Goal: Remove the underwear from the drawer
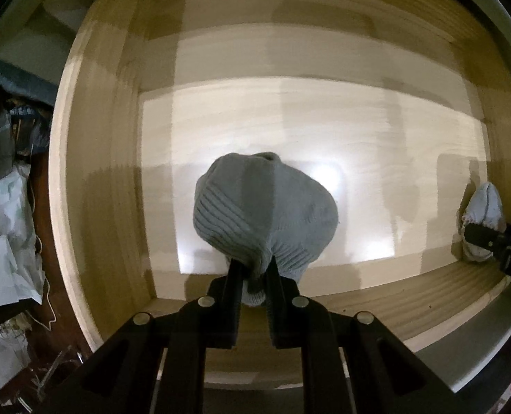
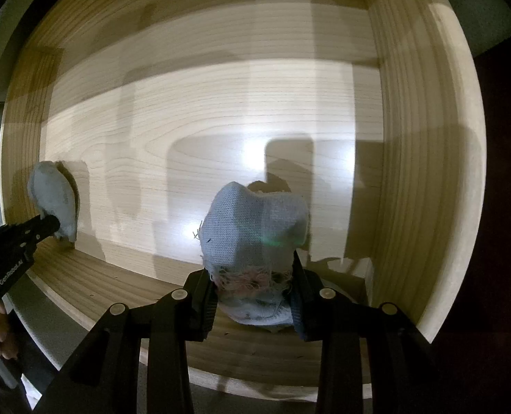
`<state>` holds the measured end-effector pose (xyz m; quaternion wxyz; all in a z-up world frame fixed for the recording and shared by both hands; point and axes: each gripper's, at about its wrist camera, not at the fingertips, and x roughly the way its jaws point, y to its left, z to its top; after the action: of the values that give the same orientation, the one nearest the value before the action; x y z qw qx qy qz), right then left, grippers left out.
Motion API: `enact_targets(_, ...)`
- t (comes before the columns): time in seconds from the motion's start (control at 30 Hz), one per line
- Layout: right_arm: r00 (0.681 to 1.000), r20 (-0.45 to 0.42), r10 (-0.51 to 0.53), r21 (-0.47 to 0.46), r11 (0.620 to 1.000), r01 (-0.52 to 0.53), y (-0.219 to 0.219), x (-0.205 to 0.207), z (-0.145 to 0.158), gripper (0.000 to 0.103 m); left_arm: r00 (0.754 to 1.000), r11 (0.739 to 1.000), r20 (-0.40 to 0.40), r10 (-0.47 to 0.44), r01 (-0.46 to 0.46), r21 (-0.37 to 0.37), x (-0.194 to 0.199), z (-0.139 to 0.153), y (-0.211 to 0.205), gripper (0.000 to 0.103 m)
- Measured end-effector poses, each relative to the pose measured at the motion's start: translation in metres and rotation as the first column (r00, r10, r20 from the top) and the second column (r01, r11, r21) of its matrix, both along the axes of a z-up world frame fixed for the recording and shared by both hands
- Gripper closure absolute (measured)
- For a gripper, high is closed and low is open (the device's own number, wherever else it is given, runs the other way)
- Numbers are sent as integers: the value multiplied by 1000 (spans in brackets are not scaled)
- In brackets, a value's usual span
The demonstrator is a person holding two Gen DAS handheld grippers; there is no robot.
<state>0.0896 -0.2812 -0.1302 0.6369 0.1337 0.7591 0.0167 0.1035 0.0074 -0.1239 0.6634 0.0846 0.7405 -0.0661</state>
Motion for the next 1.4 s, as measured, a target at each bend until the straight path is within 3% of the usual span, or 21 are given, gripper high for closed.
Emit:
enact_targets(0.27,1000,0,-7,-1,1000,7,-3,-1,0,72,1000,1000,-12,26,-26,-17,3,-1,0,86)
enact_targets(0.4,1000,1,-7,1,1000,7,-4,0,2,72,999,998,-12,47,-47,-38,6,1,10,60)
enact_targets(0.5,1000,1,-7,1,1000,7,-4,0,2,72,999,996,15,50,-49,-79,6,7,22,57)
enact_targets(0.6,1000,1,-7,1,1000,7,-3,0,2,72,998,990,41,57,-51,-134,9,22,28,42)
enact_targets(0.87,1000,1,-12,3,1000,12,-4,-1,1,72,994,988,99,47,-31,-154,19,27,16,41)
enact_targets(1.27,1000,1,-23,17,1000,23,-8,-6,-3,72,998,999,50,37,-37,6,43,-7,5,32)
enact_targets(1.4,1000,1,-22,17,1000,22,-10,-6,-4,72,998,998,28,65,-65,-6,46,-13,8,32)
